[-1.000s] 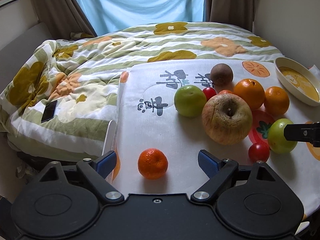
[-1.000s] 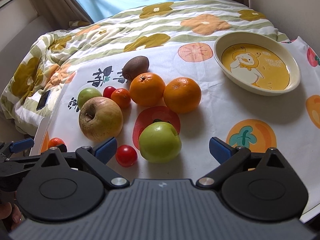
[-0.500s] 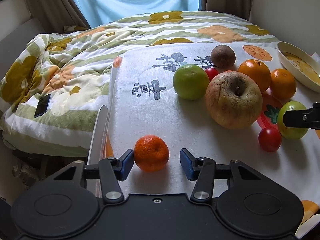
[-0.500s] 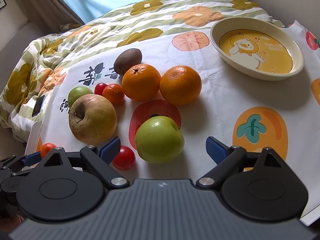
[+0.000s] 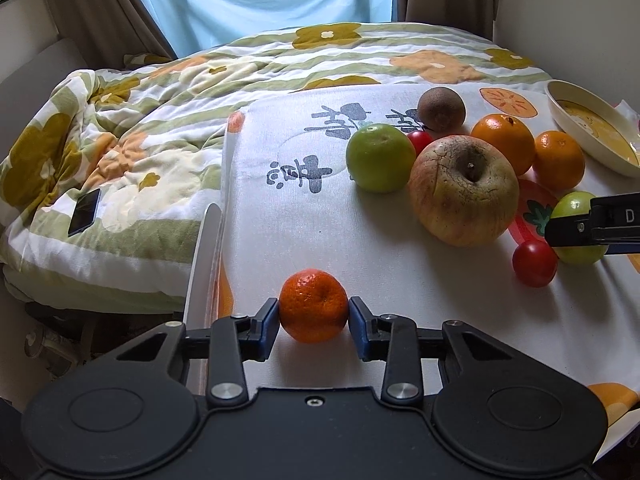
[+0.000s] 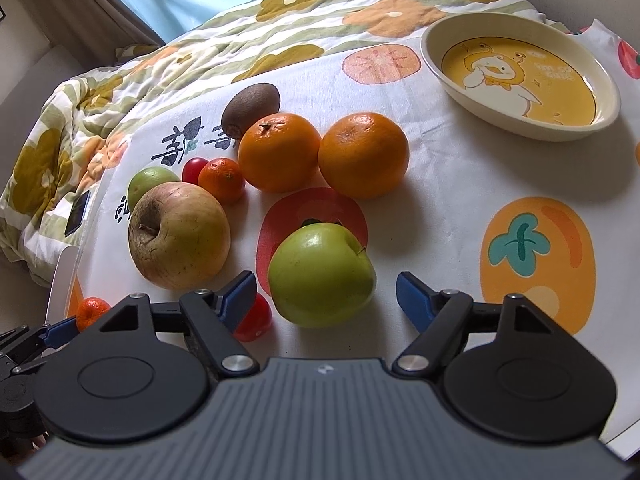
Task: Organize fruits
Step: 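Grasp the small tangerine with the left tool while the right tool grasps the green apple, then carry the tangerine and green apple over the duck bowl with both tools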
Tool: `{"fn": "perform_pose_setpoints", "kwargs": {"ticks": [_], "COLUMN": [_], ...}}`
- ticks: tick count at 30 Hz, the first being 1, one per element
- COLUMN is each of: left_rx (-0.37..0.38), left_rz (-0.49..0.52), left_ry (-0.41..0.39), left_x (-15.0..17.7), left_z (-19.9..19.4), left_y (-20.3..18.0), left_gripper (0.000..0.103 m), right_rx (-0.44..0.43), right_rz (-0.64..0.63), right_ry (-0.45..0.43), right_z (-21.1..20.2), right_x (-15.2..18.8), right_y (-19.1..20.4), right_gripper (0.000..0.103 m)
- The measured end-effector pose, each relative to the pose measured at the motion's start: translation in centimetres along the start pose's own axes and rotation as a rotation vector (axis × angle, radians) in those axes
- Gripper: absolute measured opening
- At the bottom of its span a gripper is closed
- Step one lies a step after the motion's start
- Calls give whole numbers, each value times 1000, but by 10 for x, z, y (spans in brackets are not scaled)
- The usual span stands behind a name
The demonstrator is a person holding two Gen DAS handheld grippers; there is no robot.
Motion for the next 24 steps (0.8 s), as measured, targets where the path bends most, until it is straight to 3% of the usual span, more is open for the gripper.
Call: {"fn": "perform_pose_setpoints", "kwargs": {"ticks": [2, 6, 14, 24], "left_rx": [1, 4, 27, 72], "left_rz": [-1, -13, -27, -16], "left_ry": [-1, -5, -34, -95], "left_x": [1, 1, -5, -28], "left_z": [-2, -9, -34, -75], "left_y": [0, 0, -1, -23], "left_gripper": [40, 40, 40, 40], "right_rx": [0, -30, -31, -30], "right_rz": [3, 7, -23, -58], "right_ry": [-4, -4, -18, -87], "right_z": [0, 0, -11, -57], "right_x": [-2, -4, -4, -26], "right_y": [-1, -2, 3, 0], "right_gripper": [88, 72, 72, 72]}}
Point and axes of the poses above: each gripper's, at about its wrist camera, not at the fingertips, and z roughly the way its jaws point, y to its left, x to its underside, the point moved 7 cm from there along z, roughly the way its jaws point, and after that the axes turned 15 degrees about -x, right-handed, at the moved point
